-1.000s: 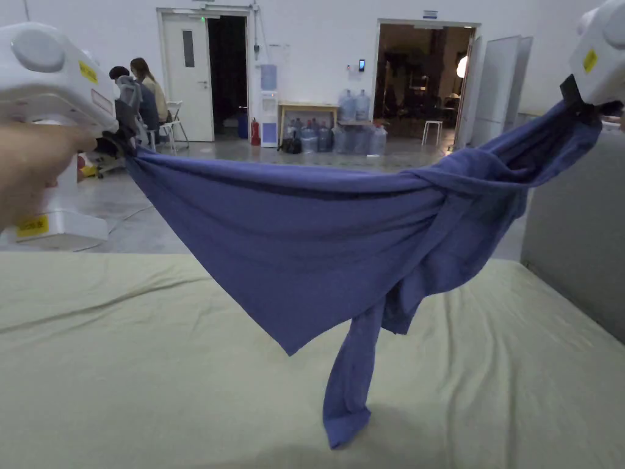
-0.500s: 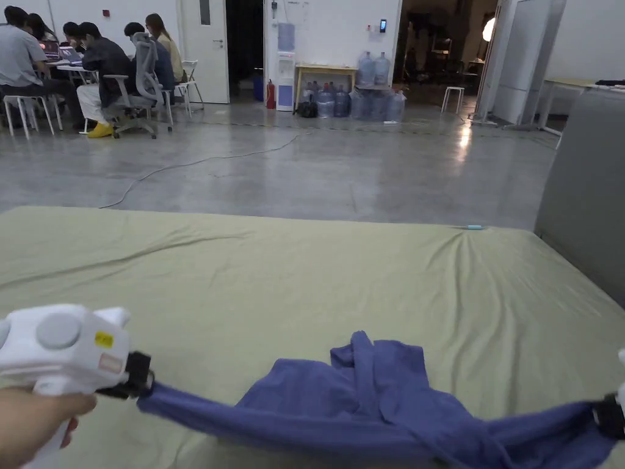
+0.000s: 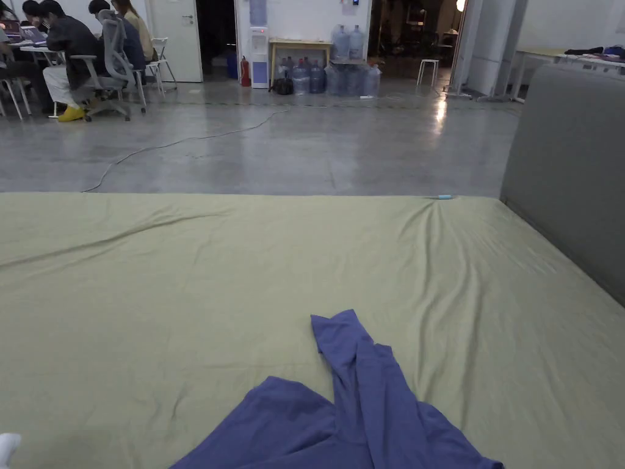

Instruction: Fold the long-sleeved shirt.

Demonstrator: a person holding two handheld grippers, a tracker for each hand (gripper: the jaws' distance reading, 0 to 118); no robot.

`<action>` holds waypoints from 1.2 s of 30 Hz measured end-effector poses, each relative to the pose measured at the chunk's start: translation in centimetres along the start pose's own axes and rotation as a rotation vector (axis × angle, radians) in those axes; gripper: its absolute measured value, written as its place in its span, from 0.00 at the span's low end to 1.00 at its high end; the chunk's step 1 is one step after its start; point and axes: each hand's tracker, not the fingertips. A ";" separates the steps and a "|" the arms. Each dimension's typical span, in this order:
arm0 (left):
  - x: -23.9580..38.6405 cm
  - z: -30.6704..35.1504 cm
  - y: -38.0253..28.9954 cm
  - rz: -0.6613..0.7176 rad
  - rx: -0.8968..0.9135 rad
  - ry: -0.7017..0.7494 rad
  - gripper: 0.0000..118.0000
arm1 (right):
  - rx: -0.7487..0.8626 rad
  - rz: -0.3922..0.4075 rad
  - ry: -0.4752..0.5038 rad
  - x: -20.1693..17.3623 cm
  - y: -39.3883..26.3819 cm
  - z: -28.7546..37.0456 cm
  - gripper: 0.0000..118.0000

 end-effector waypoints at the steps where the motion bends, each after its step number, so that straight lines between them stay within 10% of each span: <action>1: -0.2 0.1 -0.7 0.008 -0.009 -0.011 0.00 | -0.008 -0.005 0.003 -0.1 -0.8 0.0 0.00; 14: -3.8 -4.1 -7.0 0.155 -0.051 -0.012 0.00 | -0.176 -0.136 0.036 1.2 -5.3 -5.3 0.01; 17: -3.6 -3.5 -7.1 0.156 -0.046 -0.014 0.02 | -0.182 -0.152 0.039 1.4 -5.0 -4.9 0.18; 20: -2.5 -1.7 -6.6 0.190 -0.023 0.009 0.85 | -0.153 -0.212 0.044 2.0 -4.1 -2.5 0.77; 23: -0.7 1.3 -6.8 0.128 0.068 -0.006 1.00 | -0.021 -0.172 -0.017 2.2 -3.4 2.3 0.79; 30: 2.4 4.1 -11.1 0.065 0.065 0.020 0.95 | 0.075 -0.245 -0.005 1.3 -5.2 8.2 0.79; 32: 3.1 3.6 -12.8 0.044 0.047 0.034 0.24 | 0.062 -0.218 0.035 -0.7 -6.1 8.5 0.49; 33: 3.7 3.0 -13.8 0.020 0.020 0.082 0.00 | 0.049 -0.187 0.024 -1.8 -6.6 8.3 0.06; 36: 3.2 1.9 -15.3 0.002 0.017 0.067 0.00 | -0.001 -0.089 0.046 -3.5 -7.3 7.1 0.00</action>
